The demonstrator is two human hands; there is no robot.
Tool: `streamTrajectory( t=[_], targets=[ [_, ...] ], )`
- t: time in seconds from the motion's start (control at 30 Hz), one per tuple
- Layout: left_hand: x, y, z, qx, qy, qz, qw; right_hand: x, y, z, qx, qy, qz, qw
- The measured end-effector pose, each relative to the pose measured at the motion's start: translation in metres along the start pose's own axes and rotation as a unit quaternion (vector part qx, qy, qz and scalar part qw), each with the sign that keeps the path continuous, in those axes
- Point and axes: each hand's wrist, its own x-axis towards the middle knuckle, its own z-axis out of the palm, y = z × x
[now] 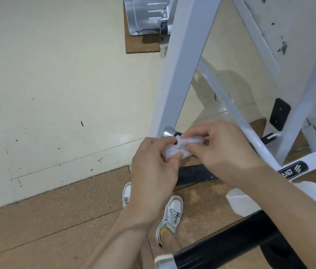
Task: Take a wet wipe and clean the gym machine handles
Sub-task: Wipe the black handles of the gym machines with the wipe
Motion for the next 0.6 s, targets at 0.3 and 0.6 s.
streamTrajectory(
  t=[0.3,0.6],
  targets=[
    [0.006,-0.018,0.005,-0.015,-0.011,0.028,0.999,0.018,0.000,0.026,-0.262,0.039,-0.056,0.963],
    [0.010,-0.033,0.003,-0.135,0.029,-0.058,0.989,0.033,-0.013,0.062,-0.359,-0.105,0.053,0.926]
  ],
)
